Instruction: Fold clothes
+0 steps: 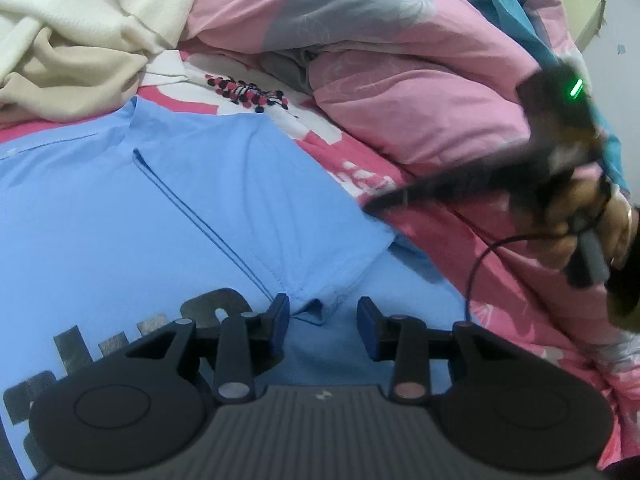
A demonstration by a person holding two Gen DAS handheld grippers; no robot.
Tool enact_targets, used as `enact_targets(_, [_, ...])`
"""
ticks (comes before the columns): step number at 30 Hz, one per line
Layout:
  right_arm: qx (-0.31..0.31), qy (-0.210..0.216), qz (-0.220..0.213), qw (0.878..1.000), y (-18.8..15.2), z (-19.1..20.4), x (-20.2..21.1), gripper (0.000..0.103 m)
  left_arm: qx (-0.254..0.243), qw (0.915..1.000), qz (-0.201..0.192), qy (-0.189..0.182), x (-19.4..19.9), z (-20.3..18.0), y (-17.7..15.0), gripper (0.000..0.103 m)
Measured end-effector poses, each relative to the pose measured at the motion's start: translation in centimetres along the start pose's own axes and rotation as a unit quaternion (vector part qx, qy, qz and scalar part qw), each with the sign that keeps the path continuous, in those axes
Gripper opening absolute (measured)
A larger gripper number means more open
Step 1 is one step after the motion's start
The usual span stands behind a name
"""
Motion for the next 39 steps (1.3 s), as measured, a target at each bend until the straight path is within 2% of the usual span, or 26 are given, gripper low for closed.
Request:
enact_targets(1, [0.001, -0.037, 0.013, 0.999, -0.9, -0.6, -0.6, 0.006, -0.001, 1.0, -0.002, 0.001, 0.0, 0.0, -0.1, 0.039])
enact_targets(2, [-0.013, -0.049, 0.012, 0.999, -1.5, -1.2, -0.5, 0.005, -0.002, 1.0, -0.004, 0.002, 0.0, 0.0, -0.1, 0.039])
enact_targets(3, [-0.041, -0.052, 0.002, 0.998, -1.8, -2.0, 0.5, 0.005, -0.002, 1.0, -0.006, 0.003, 0.0, -0.1, -0.2, 0.039])
enact_targets(5, [-0.055, -0.077, -0.026, 0.995, -1.7, -1.9, 3.1, 0.007, -0.006, 0.9999, -0.009, 0.006, 0.0, -0.2, -0.2, 0.039])
enact_targets(8, [-0.026, -0.043, -0.04, 0.998, -2.1, 0.3, 5.6, 0.007, 0.009, 0.9997, -0.019, 0.011, 0.3, -0.2, -0.3, 0.039])
enact_targets(10, [0.005, -0.017, -0.047, 0.999, -2.9, 2.2, 5.7, 0.007, 0.025, 0.9992, -0.026, 0.014, 0.6, -0.1, -0.4, 0.039])
enact_targets(13, [0.027, 0.028, -0.044, 0.998, -3.9, 4.1, 3.5, 0.007, 0.049, 0.9979, -0.037, 0.019, 1.0, 0.0, -0.5, 0.039])
enact_targets(15, [0.022, 0.042, -0.025, 0.999, -4.7, 4.5, 1.2, 0.007, 0.057, 0.997, -0.045, 0.027, 1.8, -0.1, -0.7, 0.042])
enact_targets(17, [0.024, 0.031, 0.01, 0.999, -5.3, 4.8, -1.4, 0.008, 0.053, 0.9963, -0.052, 0.044, 3.4, -0.5, -1.1, 0.045])
enact_targets(18, [0.026, 0.023, 0.012, 0.999, -5.4, 4.9, -1.6, 0.008, 0.048, 0.9957, -0.055, 0.056, 4.4, -0.7, -1.3, 0.046])
enact_targets(21, [0.027, 0.018, -0.008, 0.999, -4.2, 5.9, 0.3, 0.008, 0.061, 0.9925, -0.067, 0.082, 8.2, -0.3, -2.6, 0.048])
enact_targets(25, [0.089, 0.013, -0.047, 0.995, -1.7, 9.0, 3.0, 0.009, 0.11, 0.9782, -0.086, 0.153, 13.8, 1.9, -5.1, 0.05])
enact_targets(27, [0.116, 0.022, -0.056, 0.991, -0.5, 11.0, 3.3, 0.01, 0.161, 0.9615, -0.096, 0.201, 16.5, 3.7, -6.9, 0.05])
enact_targets(29, [0.133, 0.055, -0.054, 0.988, 0.4, 13.5, 3.1, 0.01, 0.226, 0.9368, -0.103, 0.246, 19.2, 5.8, -8.9, 0.05])
enact_targets(32, [0.165, 0.11, -0.032, 0.98, 1.3, 18.4, 1.7, 0.011, 0.304, 0.8911, -0.112, 0.318, 22.7, 8.7, -11.4, 0.05])
enact_targets(34, [0.19, 0.138, -0.009, 0.972, 1.9, 22.5, 0.3, 0.014, 0.345, 0.8559, -0.123, 0.365, 25.1, 10.4, -12.8, 0.05])
enact_targets(37, [0.213, 0.171, 0.028, 0.962, 2.9, 28.9, -1.8, 0.022, 0.381, 0.8084, -0.132, 0.429, 27.8, 12.0, -13.9, 0.05])
enact_targets(39, [0.214, 0.194, 0.056, 0.956, 3.8, 33.1, -3.8, 0.027, 0.389, 0.796, -0.133, 0.444, 28.6, 12.9, -14.4, 0.05])
Point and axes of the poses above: each gripper's, at about its wrist camera, not at the fingertips, and x roughly against the way its jaws point, z to its left, y to its top, the point moved 1 cm from there along -x, roughly the way its jaws point, and after that the axes turned 5 degrees about -x, right-handed, at the moved point
